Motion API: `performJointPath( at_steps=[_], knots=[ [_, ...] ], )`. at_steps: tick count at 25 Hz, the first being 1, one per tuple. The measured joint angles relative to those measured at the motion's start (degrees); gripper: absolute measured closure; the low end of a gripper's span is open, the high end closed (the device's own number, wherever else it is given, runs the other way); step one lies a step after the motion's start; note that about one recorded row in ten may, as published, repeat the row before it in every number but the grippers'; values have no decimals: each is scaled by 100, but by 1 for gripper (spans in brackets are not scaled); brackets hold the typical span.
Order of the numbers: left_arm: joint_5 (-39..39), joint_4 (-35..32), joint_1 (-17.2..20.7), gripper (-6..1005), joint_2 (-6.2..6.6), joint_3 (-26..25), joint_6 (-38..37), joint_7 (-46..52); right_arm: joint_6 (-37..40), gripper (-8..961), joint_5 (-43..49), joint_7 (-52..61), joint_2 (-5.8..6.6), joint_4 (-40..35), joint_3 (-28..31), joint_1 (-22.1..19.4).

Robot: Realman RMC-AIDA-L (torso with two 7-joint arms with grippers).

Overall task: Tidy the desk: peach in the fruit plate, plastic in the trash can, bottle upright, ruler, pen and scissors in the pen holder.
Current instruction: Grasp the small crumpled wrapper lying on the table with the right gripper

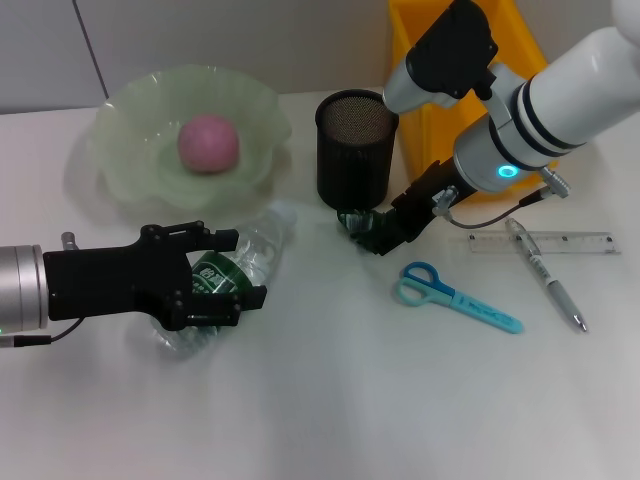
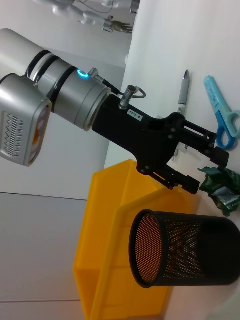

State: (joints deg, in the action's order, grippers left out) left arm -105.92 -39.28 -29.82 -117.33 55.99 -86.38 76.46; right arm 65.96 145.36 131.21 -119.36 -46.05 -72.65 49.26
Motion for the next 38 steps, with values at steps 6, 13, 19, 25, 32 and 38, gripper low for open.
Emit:
performJointPath(
  at_steps=[6,13,19,25,32,38],
  knots=[
    [3,0,-4,164,0,-6,-2,0,-180,213,-43,-3,-10,93,-104,-23],
    [3,0,-7,164,8,-18,-12,0,-345,213,-158,-38,-9,154,-239,-52],
    [7,-1,-7,164,8,-61,-19,7,-385,213,-166,-43,-8,164,-246,-71],
    [10,0,-7,164,8,-62,-20,9,-476,212,-167,-47,-8,284,-250,-59],
    [11,0,-3,164,8,-62,-19,9,-509,212,-167,-59,-8,287,-250,-60],
    [11,0,2,165,8,-62,-14,9,-578,222,-189,-61,-8,297,-393,-68]
  ],
)
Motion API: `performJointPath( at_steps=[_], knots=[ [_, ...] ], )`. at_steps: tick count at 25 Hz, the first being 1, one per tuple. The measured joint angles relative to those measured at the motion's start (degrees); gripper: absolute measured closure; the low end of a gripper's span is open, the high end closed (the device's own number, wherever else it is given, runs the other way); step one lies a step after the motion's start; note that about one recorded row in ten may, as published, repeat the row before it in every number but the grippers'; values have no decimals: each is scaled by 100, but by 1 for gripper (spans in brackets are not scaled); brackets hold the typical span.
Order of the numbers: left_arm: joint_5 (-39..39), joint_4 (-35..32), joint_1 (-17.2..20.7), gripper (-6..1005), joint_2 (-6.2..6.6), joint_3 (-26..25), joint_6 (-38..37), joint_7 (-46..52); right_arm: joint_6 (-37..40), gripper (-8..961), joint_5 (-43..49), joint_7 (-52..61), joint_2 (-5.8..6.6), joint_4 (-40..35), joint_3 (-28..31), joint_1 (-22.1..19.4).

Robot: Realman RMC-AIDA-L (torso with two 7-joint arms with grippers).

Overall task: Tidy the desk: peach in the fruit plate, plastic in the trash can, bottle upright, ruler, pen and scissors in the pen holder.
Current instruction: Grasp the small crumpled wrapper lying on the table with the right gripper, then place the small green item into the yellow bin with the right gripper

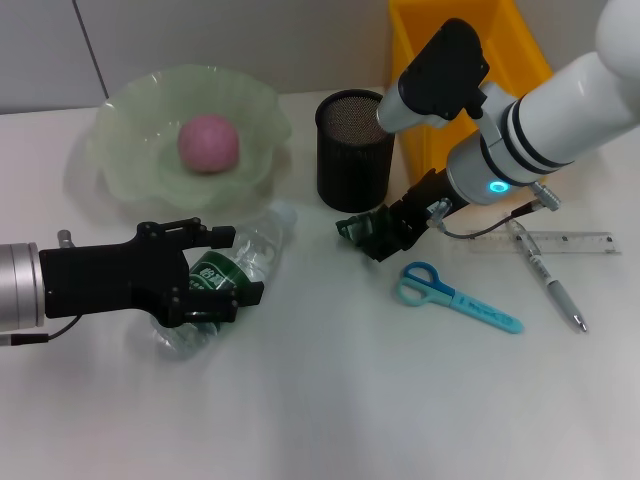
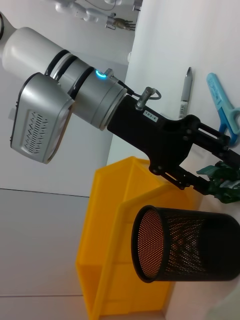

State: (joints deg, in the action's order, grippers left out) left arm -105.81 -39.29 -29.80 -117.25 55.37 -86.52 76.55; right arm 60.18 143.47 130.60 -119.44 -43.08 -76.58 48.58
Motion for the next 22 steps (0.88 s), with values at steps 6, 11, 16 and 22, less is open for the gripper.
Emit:
performJointPath(
  at_steps=[6,11,16,22],
  knots=[
    [0,0,1,165,0,0,4,0,-105,246,-47,0,0,86,-74,2],
    [0,0,0,165,0,0,5,-4,-130,313,-205,1,6,71,-61,-31],
    [0,0,-6,165,0,-5,13,-13,-93,450,-218,1,18,54,-71,-41],
    [-1,0,-14,165,10,-9,13,-22,179,655,-217,27,28,-147,8,-76]
  ],
)
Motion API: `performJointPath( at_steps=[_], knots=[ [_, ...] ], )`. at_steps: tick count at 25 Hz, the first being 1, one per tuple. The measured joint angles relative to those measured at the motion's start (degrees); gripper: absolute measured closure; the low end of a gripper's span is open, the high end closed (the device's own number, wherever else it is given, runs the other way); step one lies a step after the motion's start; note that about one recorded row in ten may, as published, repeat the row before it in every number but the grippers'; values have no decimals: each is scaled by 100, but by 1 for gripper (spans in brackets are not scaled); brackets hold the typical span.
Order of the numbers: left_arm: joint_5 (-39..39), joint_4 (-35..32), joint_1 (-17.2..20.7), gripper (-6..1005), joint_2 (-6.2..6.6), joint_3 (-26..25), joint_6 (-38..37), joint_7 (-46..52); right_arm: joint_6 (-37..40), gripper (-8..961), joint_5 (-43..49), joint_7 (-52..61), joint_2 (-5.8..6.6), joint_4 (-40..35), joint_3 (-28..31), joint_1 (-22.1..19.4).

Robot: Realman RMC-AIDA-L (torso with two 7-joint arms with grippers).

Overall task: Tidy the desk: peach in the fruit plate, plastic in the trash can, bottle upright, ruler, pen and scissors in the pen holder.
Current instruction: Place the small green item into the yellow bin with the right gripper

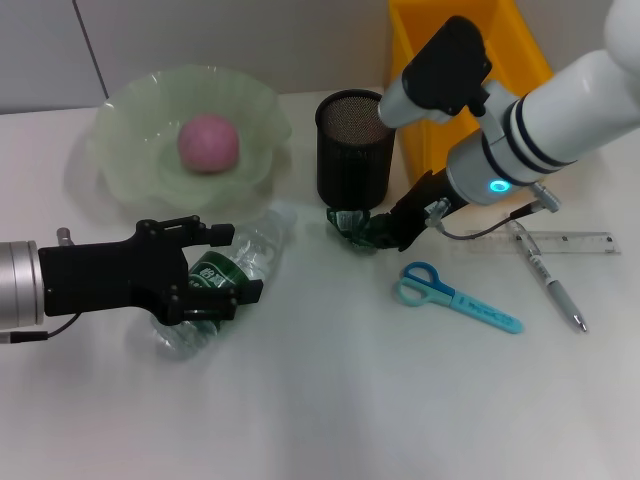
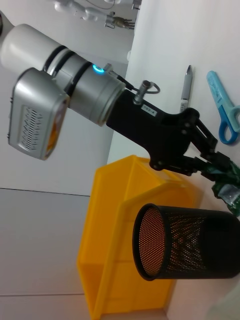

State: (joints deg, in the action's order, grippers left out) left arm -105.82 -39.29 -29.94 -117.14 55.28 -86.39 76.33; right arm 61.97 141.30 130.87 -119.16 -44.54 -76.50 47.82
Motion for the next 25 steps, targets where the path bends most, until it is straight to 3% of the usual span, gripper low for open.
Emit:
performJointPath(
  at_steps=[2,7,10,15,20,25],
  knots=[
    [0,0,-1,165,2,0,0,1,279,736,0,28,4,-270,109,-94],
    [0,0,-6,165,19,0,0,7,1193,792,-4,100,7,-1172,590,-384],
    [0,0,-14,165,28,0,-1,11,1966,817,-191,181,7,-2271,1060,-769],
    [0,0,-14,165,34,0,-1,13,2490,837,-620,184,12,-3160,1721,-1100],
    [0,0,-13,165,34,1,-16,14,2299,838,-771,185,25,-3678,2639,-1361],
    [0,0,-16,165,33,0,-21,22,1772,838,-659,160,65,-3442,2851,-1363]
  ],
)
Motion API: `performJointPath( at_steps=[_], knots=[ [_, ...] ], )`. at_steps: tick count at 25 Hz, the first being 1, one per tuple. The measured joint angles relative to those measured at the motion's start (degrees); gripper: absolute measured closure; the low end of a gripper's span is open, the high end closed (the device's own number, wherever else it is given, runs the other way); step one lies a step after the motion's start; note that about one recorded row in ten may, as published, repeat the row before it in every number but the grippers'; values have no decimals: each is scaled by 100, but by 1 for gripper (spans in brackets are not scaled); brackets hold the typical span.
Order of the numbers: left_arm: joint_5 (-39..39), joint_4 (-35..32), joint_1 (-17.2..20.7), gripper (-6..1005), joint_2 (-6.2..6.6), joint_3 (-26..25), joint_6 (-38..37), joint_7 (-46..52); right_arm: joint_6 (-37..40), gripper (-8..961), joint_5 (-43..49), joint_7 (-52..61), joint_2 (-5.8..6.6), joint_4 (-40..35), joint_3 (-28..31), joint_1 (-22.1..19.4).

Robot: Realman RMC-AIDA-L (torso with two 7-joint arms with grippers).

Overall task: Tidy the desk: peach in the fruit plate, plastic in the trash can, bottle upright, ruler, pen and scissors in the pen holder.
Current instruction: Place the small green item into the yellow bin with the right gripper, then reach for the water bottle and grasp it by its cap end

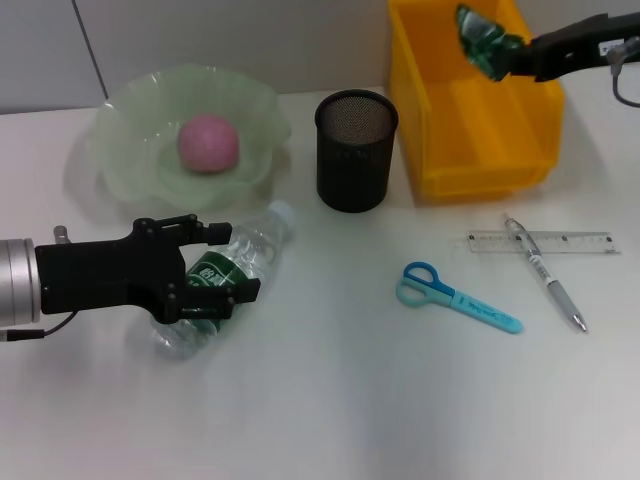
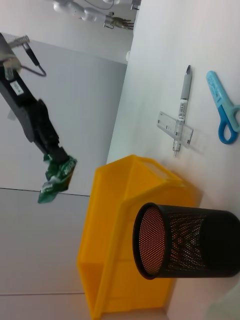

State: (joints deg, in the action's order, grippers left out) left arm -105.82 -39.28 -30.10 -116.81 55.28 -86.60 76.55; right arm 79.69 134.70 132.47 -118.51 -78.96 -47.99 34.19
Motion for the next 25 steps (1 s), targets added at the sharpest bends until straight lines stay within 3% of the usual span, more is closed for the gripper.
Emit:
performJointPath(
  at_steps=[9,12,23,25],
  knots=[
    [0,0,-5,165,-8,0,5,0,-1120,801,712,-133,65,1299,-95,434],
    [0,0,-5,165,-8,0,3,0,-1385,758,722,-236,17,1424,-155,496],
    [0,0,0,165,1,0,-2,0,-1577,321,750,-223,-29,1431,-338,500],
    [0,0,1,165,1,0,-2,0,-1576,281,750,-222,-30,1433,-339,496]
  ],
)
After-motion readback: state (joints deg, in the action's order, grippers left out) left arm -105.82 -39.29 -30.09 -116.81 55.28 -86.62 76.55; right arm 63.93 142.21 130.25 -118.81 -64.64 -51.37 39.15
